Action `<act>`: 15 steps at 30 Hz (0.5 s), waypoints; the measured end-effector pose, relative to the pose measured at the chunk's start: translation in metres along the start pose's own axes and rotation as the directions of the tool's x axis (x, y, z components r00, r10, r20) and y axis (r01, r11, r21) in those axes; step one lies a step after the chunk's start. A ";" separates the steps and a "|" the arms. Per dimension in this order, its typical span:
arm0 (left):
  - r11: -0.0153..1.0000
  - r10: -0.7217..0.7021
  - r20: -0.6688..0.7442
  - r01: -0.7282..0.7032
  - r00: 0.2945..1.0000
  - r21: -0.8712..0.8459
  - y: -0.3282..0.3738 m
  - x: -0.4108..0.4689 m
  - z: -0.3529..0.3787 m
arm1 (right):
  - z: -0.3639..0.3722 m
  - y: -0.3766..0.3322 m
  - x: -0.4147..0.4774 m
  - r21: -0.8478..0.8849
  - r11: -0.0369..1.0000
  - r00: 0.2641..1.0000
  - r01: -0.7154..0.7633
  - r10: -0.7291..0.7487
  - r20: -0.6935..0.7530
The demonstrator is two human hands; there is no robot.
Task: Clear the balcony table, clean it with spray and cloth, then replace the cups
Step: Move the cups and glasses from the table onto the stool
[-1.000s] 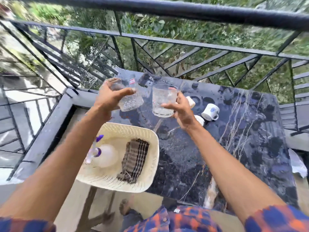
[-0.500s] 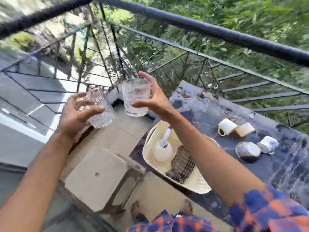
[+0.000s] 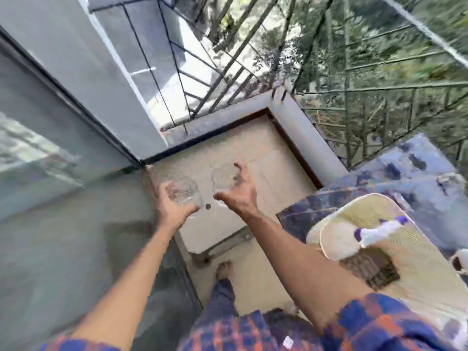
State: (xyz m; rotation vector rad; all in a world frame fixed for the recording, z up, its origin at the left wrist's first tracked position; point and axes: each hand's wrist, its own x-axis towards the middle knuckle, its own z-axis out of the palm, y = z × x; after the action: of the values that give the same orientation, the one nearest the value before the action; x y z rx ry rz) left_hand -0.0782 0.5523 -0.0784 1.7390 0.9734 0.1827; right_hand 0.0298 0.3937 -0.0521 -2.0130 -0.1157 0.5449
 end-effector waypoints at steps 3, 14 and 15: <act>0.988 -0.097 -0.006 0.097 0.995 0.120 -0.060 -0.006 0.015 | 0.029 0.053 -0.001 -0.102 0.992 0.997 -0.070 0.073 0.027; 0.966 -0.094 0.007 0.090 0.996 0.244 -0.196 0.008 0.077 | 0.088 0.186 0.027 -0.249 0.967 0.998 -0.044 0.030 -0.062; 0.965 -0.073 0.004 0.069 0.997 0.253 -0.196 0.007 0.079 | 0.090 0.192 0.026 -0.254 0.967 0.997 -0.034 0.014 -0.078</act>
State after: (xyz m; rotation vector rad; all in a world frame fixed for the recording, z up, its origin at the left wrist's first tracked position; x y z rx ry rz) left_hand -0.1309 0.5158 -0.2796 1.9304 1.0850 -0.0004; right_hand -0.0129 0.3808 -0.2606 -2.2865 -0.1202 0.4878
